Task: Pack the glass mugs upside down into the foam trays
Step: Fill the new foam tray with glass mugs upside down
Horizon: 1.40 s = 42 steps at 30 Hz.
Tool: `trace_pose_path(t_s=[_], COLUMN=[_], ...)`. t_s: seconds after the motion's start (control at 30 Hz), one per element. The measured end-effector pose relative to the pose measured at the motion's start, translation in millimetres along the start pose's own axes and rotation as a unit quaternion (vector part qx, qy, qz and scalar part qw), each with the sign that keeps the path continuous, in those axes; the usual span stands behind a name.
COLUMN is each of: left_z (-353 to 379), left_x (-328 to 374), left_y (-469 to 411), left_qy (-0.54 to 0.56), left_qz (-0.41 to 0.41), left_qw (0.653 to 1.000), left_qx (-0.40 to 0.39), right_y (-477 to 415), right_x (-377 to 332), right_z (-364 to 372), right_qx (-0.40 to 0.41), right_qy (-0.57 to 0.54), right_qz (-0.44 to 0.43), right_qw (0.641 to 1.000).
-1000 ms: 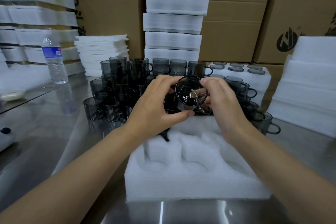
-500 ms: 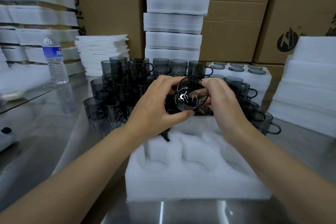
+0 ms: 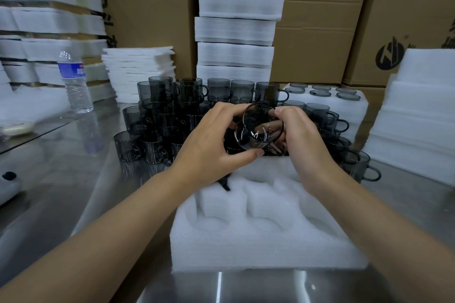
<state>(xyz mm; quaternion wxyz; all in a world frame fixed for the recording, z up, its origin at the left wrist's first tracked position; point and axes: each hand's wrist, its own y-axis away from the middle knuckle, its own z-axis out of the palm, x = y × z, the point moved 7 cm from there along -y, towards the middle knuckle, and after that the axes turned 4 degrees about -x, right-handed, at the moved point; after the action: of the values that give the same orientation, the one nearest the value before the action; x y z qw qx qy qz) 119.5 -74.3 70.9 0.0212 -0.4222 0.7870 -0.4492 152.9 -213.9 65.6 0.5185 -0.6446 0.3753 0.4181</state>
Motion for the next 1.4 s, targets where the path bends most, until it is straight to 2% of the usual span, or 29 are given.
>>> trace_pose_path(t_s=[1.4], left_z=[-2.0], left_x=[0.1], left_y=[1.0], left_qy=[-0.008], left_qz=[-0.009], left_qw=[1.0], left_qx=[0.008], right_y=[-5.6], right_x=[6.3], right_z=[-5.3], right_qx=[0.008], right_qy=[0.038], right_qz=[-0.009], right_qw=[0.999])
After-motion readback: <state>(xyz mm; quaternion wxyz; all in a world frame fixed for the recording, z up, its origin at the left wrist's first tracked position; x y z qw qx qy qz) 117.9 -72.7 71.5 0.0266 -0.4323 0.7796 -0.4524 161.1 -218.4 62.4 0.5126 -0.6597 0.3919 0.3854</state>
